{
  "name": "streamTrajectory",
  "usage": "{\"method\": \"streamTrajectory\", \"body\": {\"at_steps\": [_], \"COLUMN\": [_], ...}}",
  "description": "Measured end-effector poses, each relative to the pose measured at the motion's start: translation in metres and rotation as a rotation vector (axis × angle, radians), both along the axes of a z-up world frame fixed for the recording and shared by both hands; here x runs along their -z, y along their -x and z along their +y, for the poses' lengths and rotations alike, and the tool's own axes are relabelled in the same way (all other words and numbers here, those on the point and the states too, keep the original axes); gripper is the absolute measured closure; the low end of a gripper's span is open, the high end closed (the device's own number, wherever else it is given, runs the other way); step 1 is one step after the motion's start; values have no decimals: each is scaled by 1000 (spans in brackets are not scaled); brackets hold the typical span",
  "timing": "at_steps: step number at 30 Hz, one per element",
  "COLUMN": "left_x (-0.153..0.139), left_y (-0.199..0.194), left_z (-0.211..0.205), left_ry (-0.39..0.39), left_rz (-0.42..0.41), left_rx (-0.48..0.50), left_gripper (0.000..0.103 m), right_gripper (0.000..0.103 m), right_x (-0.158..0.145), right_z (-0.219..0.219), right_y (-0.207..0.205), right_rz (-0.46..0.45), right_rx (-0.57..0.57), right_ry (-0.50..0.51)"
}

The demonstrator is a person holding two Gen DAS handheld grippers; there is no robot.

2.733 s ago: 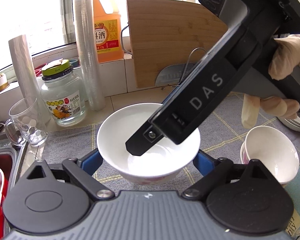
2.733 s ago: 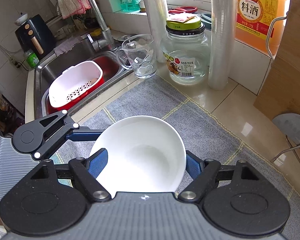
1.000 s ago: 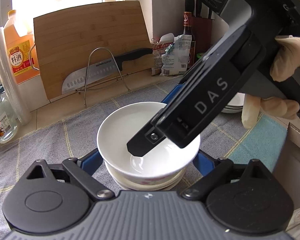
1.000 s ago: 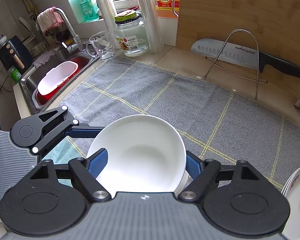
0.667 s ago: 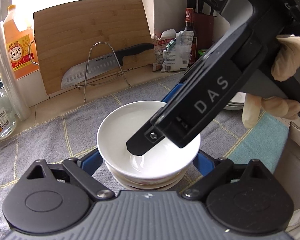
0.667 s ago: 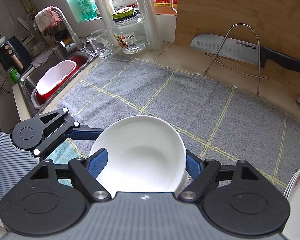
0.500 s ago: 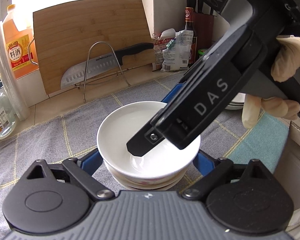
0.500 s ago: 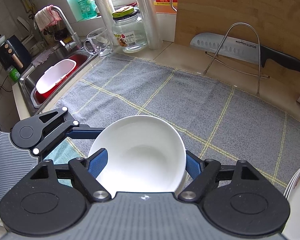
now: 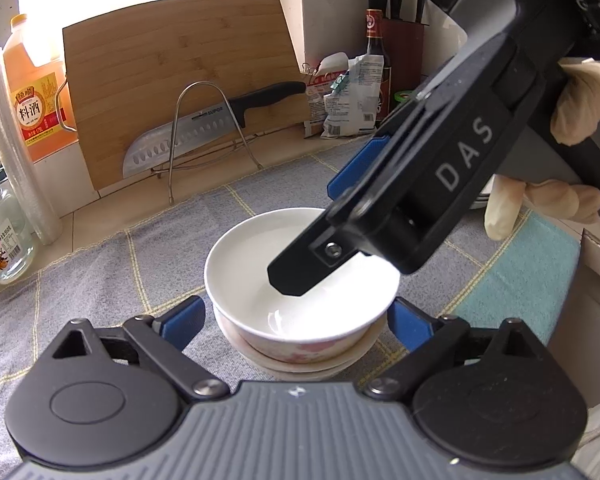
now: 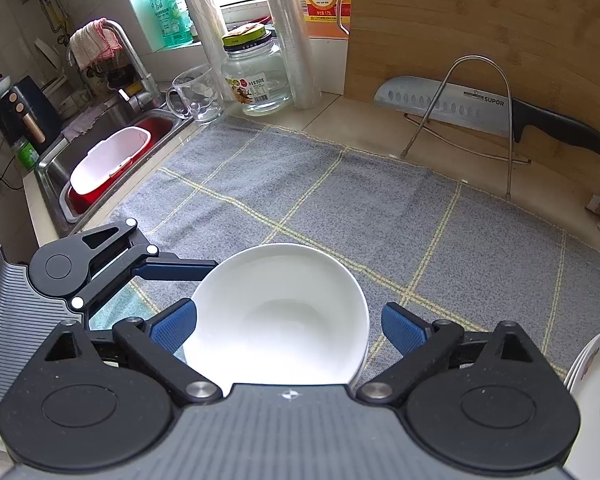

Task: Organize plates and bowls
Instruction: 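Lower the white bowl onto the bowl stack and open the right tool, then grasp the bowl stack from opposite sides with the left tool while the right tool grips it too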

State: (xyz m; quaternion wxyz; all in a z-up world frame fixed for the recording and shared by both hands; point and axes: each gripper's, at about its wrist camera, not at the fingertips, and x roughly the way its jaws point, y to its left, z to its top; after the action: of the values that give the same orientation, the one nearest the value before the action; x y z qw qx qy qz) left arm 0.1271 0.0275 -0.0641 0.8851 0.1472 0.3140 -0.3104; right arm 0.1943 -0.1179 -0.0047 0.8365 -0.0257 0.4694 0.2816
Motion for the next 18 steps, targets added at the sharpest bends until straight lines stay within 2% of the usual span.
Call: {"method": "streamTrajectory", "body": {"at_steps": [11,18], "left_x": [2,6], "left_y": [5,8], "left_z": [10,21], "left_ry": [-4,-38], "left_rz": [22,21], "left_rx": [-11,29], "left_gripper": [5,5], "right_gripper": [0,0], "right_x": [20,15], "right_z": [14,7], "right_y": [13,16], "right_rz": [-24,-55], "right_rx": [-18,-3], "right_ry": [82,100]}}
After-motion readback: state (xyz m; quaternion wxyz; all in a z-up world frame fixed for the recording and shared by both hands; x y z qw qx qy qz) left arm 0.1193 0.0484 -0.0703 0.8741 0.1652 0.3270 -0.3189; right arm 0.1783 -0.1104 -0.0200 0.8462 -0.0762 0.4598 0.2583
